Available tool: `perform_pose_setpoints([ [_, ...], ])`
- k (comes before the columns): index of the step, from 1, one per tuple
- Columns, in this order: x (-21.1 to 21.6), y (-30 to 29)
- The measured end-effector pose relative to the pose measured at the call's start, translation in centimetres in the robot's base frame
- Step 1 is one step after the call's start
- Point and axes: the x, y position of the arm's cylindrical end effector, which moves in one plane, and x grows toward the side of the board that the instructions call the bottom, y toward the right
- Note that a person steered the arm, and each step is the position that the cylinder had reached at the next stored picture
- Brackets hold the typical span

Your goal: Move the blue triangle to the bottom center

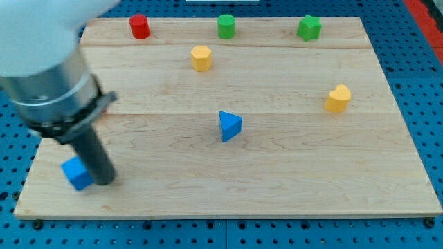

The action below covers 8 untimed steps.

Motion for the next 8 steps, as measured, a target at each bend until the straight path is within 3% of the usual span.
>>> perform_pose_setpoints([
  [1,-3.7,2.8],
  [2,-10.6,7.8],
  [3,-12.4,10.0],
  [6,-13.2,10.4],
  [7,-14.1,13.5],
  [8,-11.6,13.7],
])
